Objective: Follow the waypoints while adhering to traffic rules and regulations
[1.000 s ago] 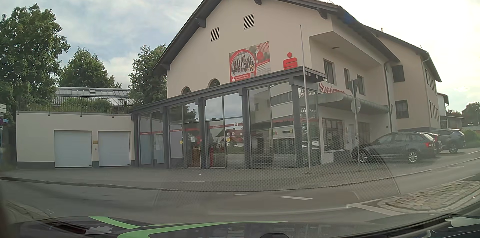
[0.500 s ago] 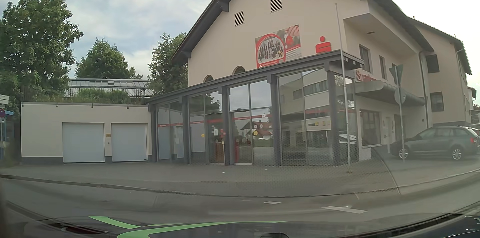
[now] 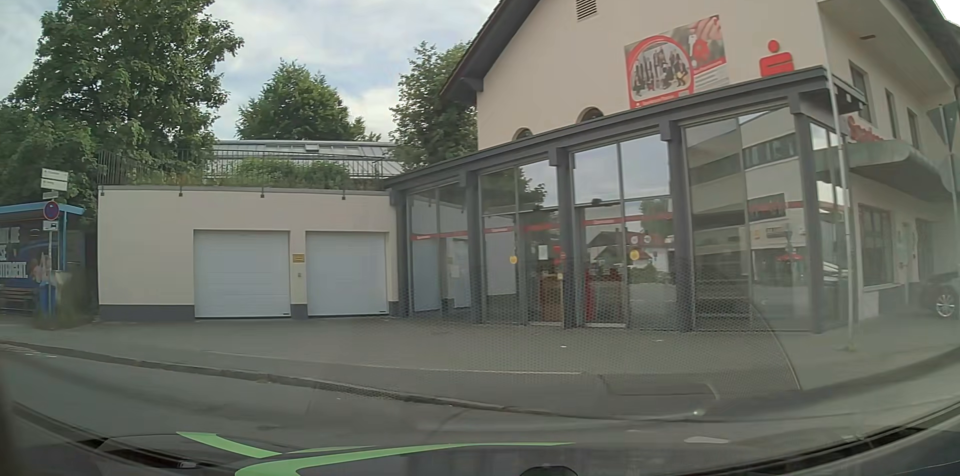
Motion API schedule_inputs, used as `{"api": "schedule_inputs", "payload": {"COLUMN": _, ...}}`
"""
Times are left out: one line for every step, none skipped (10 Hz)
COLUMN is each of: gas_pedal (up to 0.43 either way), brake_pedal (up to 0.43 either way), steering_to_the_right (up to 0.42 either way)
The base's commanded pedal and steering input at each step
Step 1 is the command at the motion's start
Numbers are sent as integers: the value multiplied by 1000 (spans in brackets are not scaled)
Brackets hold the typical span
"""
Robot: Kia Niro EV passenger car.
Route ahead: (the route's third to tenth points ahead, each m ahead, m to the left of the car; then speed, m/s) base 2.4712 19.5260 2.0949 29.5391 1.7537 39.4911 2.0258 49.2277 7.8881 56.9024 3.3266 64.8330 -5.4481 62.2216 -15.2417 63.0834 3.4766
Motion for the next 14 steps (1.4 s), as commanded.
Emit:
{"api": "schedule_inputs", "payload": {"gas_pedal": 118, "brake_pedal": 0, "steering_to_the_right": -575}}
{"api": "schedule_inputs", "payload": {"gas_pedal": 118, "brake_pedal": 0, "steering_to_the_right": -596}}
{"api": "schedule_inputs", "payload": {"gas_pedal": 87, "brake_pedal": 0, "steering_to_the_right": -621}}
{"api": "schedule_inputs", "payload": {"gas_pedal": 87, "brake_pedal": 0, "steering_to_the_right": -654}}
{"api": "schedule_inputs", "payload": {"gas_pedal": 87, "brake_pedal": 0, "steering_to_the_right": -669}}
{"api": "schedule_inputs", "payload": {"gas_pedal": 87, "brake_pedal": 0, "steering_to_the_right": -685}}
{"api": "schedule_inputs", "payload": {"gas_pedal": 87, "brake_pedal": 0, "steering_to_the_right": -696}}
{"api": "schedule_inputs", "payload": {"gas_pedal": 87, "brake_pedal": 0, "steering_to_the_right": -711}}
{"api": "schedule_inputs", "payload": {"gas_pedal": 87, "brake_pedal": 0, "steering_to_the_right": -720}}
{"api": "schedule_inputs", "payload": {"gas_pedal": 79, "brake_pedal": 0, "steering_to_the_right": -722}}
{"api": "schedule_inputs", "payload": {"gas_pedal": 79, "brake_pedal": 0, "steering_to_the_right": -717}}
{"api": "schedule_inputs", "payload": {"gas_pedal": 79, "brake_pedal": 0, "steering_to_the_right": -714}}
{"api": "schedule_inputs", "payload": {"gas_pedal": 59, "brake_pedal": 0, "steering_to_the_right": -711}}
{"api": "schedule_inputs", "payload": {"gas_pedal": 59, "brake_pedal": 0, "steering_to_the_right": -708}}
